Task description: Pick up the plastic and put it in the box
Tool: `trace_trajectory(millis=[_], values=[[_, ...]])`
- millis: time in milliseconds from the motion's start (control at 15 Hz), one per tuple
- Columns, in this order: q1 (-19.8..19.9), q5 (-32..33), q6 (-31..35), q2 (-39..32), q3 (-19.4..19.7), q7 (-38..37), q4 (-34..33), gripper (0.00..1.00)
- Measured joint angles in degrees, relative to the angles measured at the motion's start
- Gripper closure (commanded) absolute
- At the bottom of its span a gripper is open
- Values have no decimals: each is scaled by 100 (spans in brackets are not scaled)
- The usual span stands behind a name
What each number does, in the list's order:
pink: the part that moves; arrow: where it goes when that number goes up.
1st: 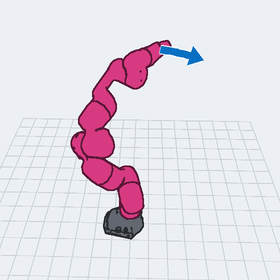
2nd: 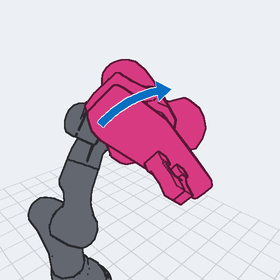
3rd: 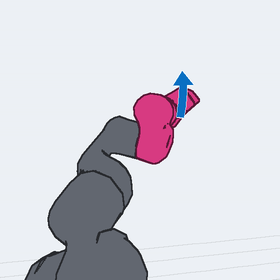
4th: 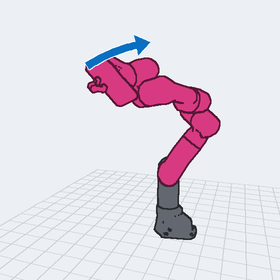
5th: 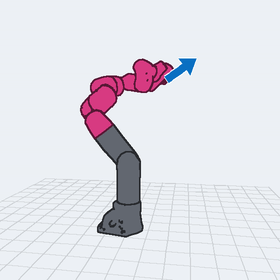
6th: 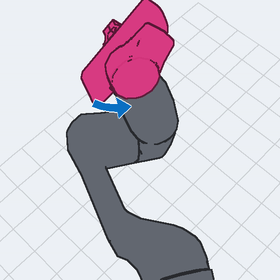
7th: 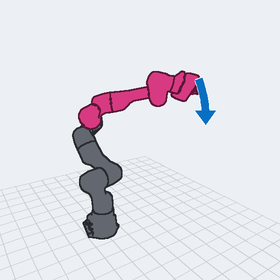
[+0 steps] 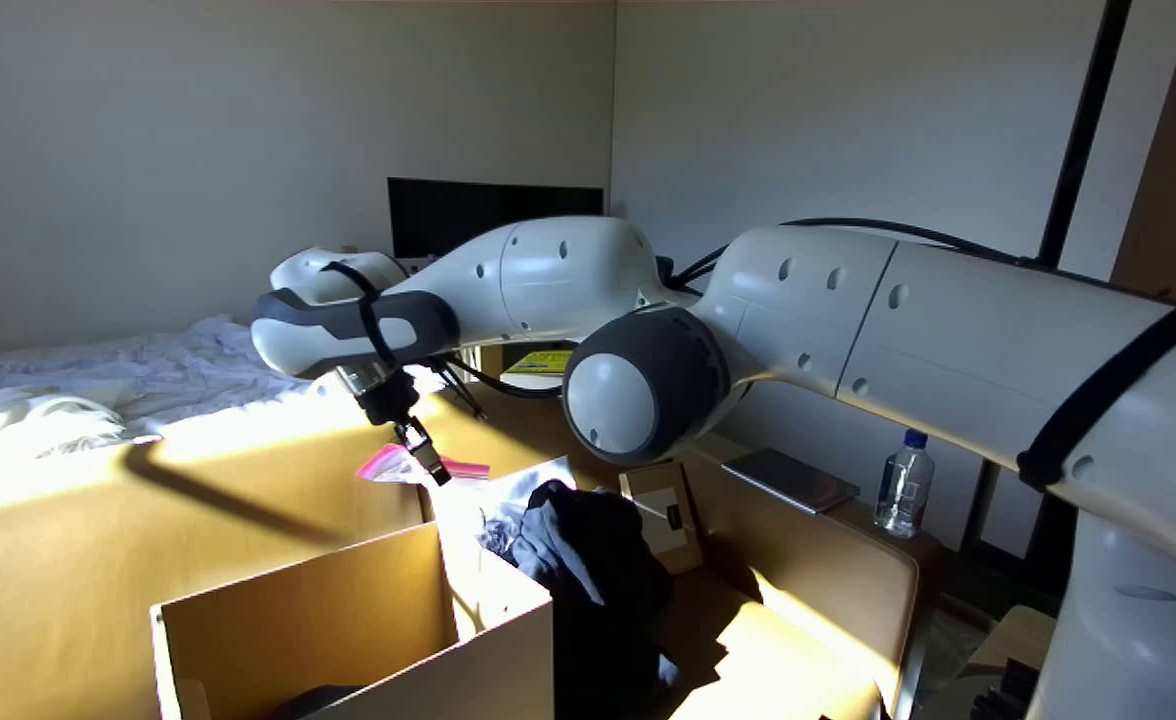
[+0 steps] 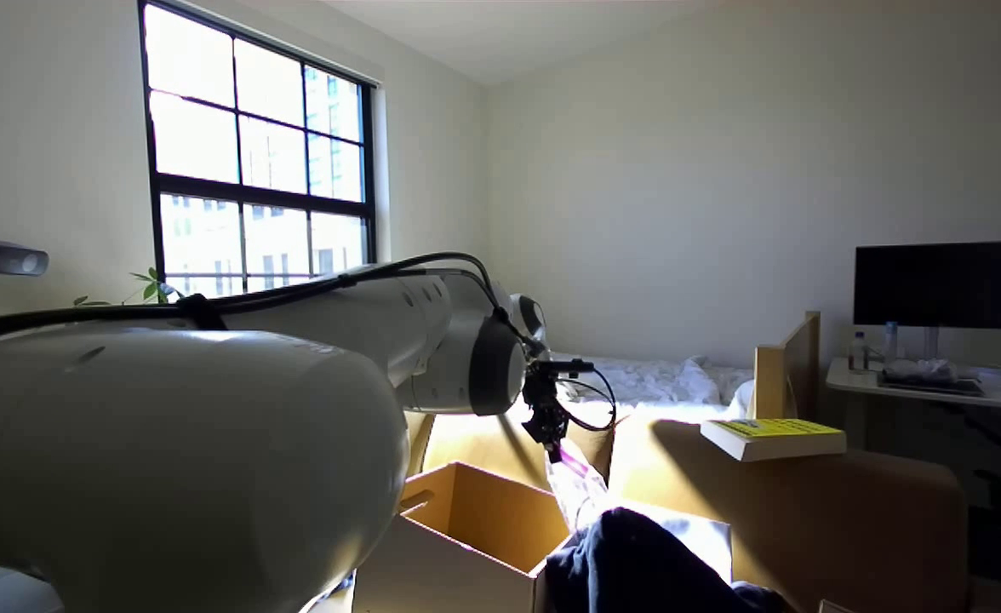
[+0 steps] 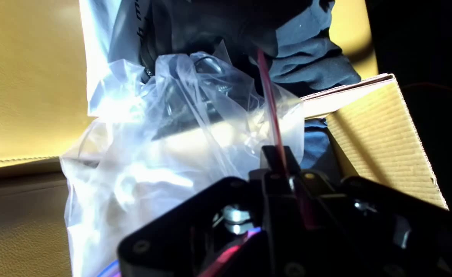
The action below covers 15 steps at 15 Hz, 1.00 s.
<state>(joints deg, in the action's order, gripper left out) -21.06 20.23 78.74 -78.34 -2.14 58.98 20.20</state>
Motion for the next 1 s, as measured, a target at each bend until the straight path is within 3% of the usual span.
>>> trace_trajectory(millis=[667,1000], values=[[-1712,1309,12,213,615,528,-5,99],[-2120,1751,175,125,839,919,-2,99]])
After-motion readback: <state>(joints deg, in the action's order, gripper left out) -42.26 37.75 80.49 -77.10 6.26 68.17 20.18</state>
